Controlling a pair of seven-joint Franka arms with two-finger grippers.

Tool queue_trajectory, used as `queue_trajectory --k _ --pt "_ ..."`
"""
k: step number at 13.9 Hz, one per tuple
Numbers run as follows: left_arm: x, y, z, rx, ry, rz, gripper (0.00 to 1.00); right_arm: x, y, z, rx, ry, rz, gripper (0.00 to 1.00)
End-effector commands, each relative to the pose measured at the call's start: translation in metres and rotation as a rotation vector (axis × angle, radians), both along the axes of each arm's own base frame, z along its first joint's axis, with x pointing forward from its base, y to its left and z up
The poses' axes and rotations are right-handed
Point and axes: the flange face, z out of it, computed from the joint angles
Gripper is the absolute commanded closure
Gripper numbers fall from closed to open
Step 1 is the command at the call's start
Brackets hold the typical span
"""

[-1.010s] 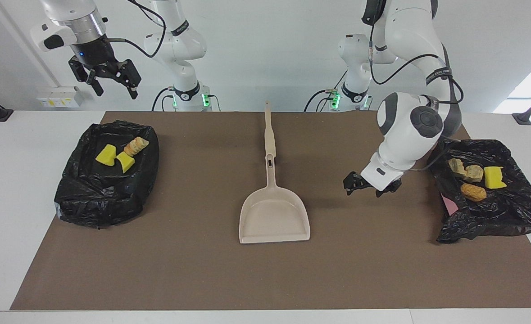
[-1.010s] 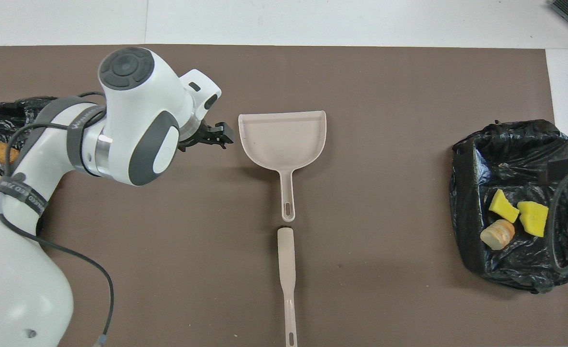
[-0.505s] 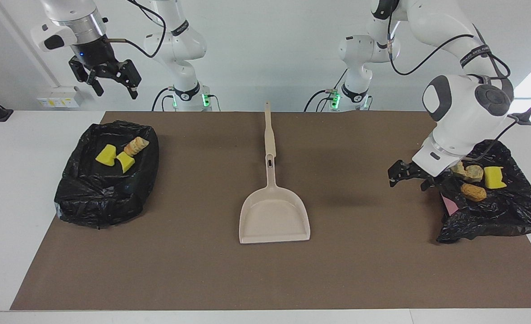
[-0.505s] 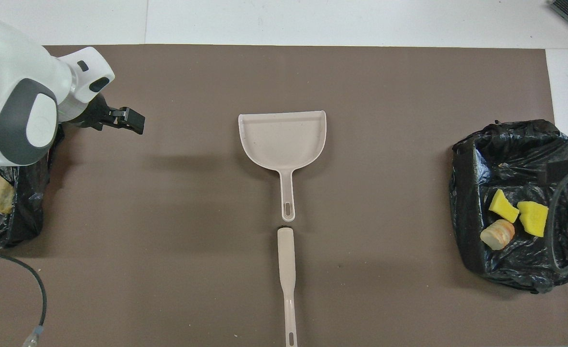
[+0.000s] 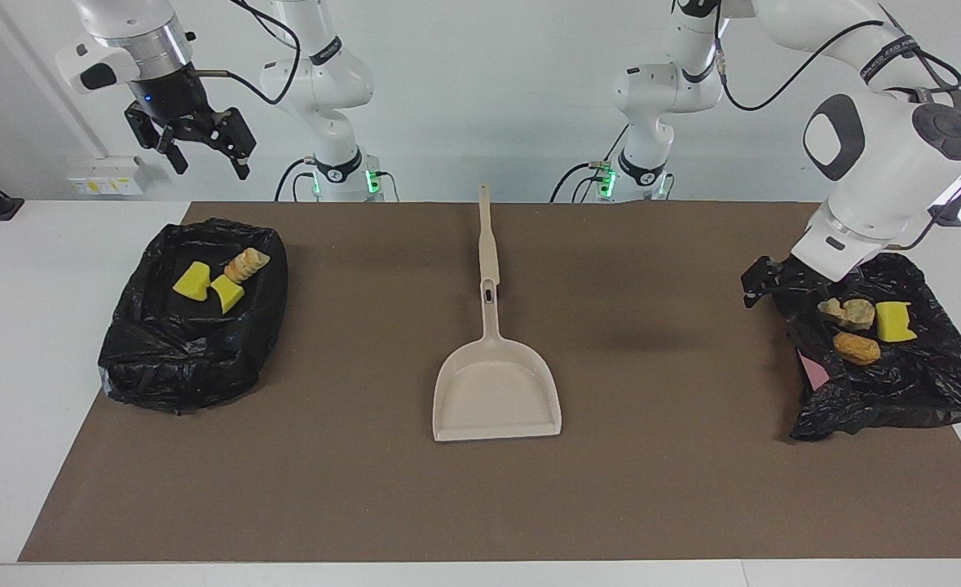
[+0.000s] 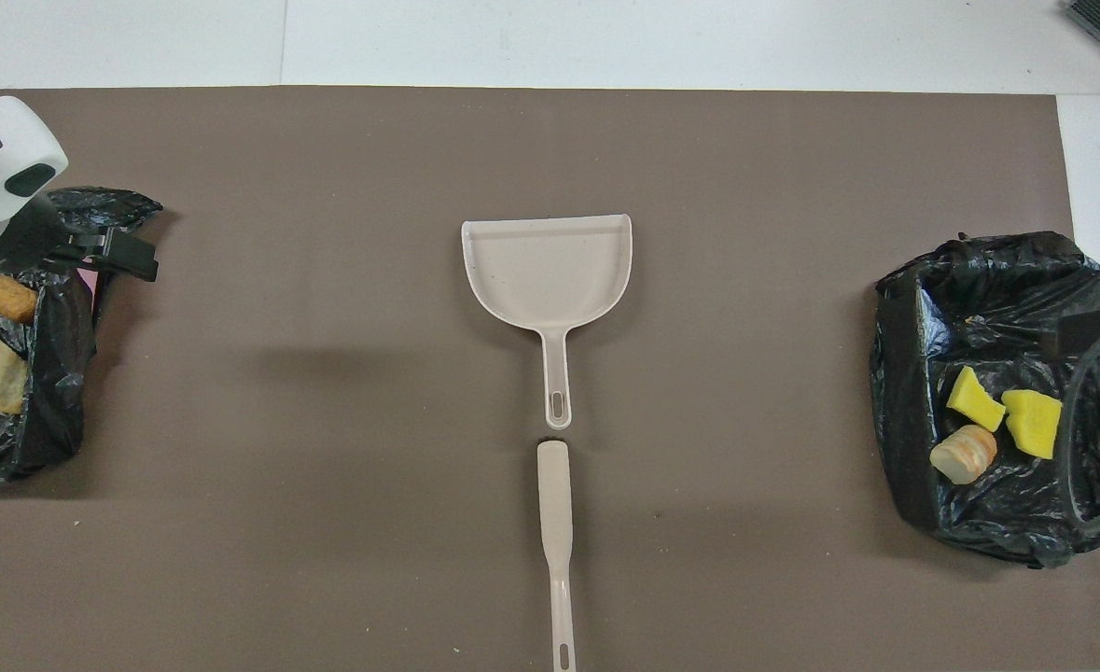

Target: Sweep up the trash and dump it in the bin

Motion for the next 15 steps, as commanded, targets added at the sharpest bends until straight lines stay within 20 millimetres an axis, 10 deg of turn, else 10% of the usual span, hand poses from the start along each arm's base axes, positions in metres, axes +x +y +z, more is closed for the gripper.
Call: queue_trajectory --k 1,15 --pt "-0.031 0.007 0.022 0.016 0.024 0.014 0.0 -0.006 -0.001 -0.001 0.002 -0.011 0.015 0.0" --pt "-0.079 0.008 0.081 0.021 0.056 0.095 0.0 -0.006 -0.001 -0.001 0.002 -0.011 0.016 0.0"
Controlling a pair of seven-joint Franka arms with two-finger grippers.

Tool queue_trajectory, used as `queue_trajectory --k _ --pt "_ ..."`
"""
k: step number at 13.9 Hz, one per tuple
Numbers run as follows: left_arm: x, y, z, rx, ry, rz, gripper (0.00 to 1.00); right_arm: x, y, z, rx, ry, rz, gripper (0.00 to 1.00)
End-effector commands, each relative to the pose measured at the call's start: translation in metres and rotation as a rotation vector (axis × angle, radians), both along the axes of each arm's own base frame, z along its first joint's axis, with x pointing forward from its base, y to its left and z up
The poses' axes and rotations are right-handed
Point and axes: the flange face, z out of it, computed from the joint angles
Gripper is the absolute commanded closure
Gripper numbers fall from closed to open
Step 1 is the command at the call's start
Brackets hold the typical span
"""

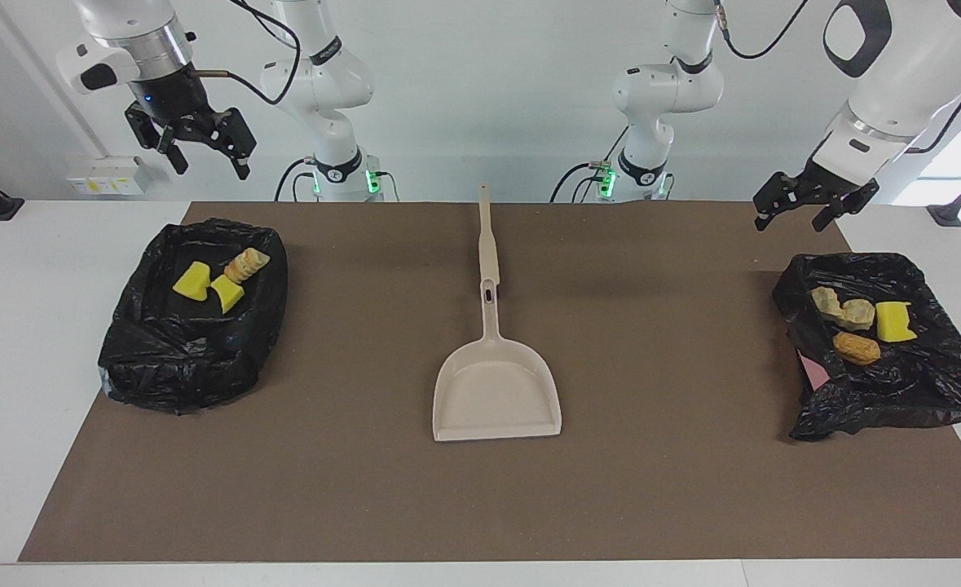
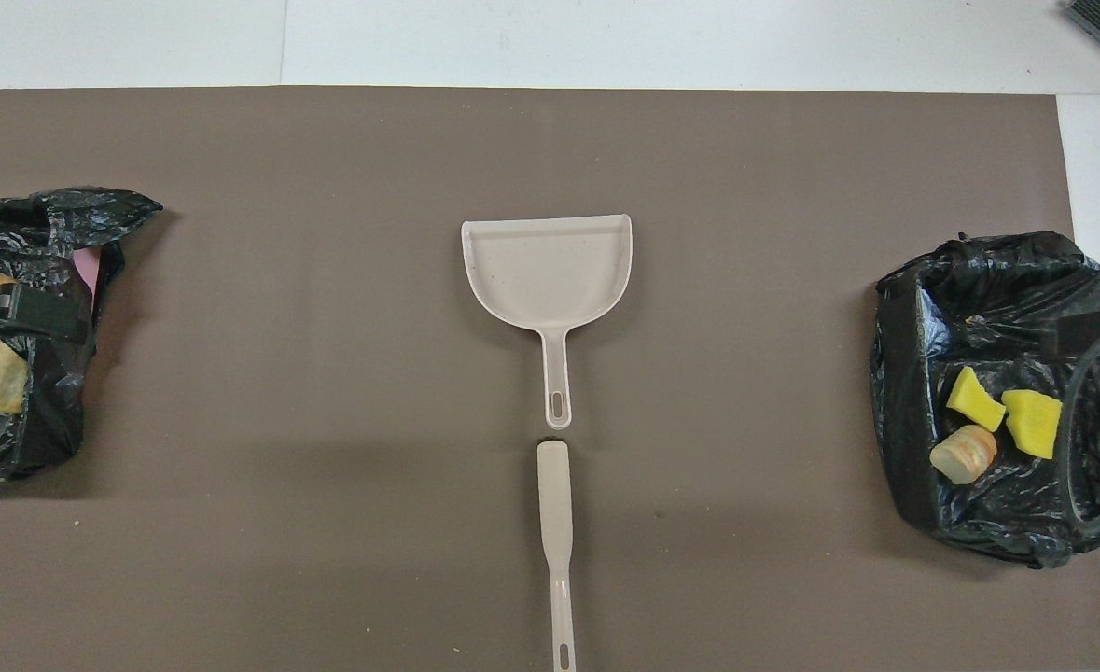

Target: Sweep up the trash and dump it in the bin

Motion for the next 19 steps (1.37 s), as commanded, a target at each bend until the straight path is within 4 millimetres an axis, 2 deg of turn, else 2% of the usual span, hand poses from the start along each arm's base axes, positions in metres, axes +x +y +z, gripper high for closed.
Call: queue_trajectory --k 1,4,10,19 --pt "-0.009 0.002 -0.001 0.015 0.012 0.006 0.0 -0.006 -0.001 -0.001 0.001 -0.012 0.018 0.0" --pt "-0.012 0.001 0.004 0.015 0.026 0.001 0.0 -0.006 -0.001 -0.004 0.0 -0.011 0.03 0.0" --pt "-0.015 -0.001 0.03 0.017 0.021 -0.005 0.0 -0.006 -0.001 -0.004 0.001 -0.04 0.023 0.0" --pt "-0.015 -0.002 0.029 0.017 0.024 -0.005 0.0 -0.006 -0.001 -0.004 0.001 -0.04 0.026 0.0"
